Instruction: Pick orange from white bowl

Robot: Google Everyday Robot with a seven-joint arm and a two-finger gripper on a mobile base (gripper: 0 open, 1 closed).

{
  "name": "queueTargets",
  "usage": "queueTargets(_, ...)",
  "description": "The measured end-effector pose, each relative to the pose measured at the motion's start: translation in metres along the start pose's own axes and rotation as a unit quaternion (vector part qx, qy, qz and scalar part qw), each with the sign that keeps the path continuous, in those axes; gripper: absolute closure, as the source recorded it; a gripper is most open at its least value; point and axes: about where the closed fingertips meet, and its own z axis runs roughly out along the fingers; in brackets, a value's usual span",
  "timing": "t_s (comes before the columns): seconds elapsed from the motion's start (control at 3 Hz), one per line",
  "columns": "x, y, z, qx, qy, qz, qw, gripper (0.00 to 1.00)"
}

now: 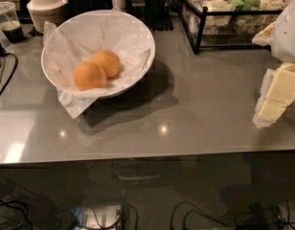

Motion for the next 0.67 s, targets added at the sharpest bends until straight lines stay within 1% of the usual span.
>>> queueTargets(0.33, 0.0, 0.0, 0.0, 0.0, 0.0, 0.0, 1.0, 0.0)
queueTargets(0.67, -0.015, -0.005, 0.002, -0.003, -0.022, -0.022, 0.9995, 0.0)
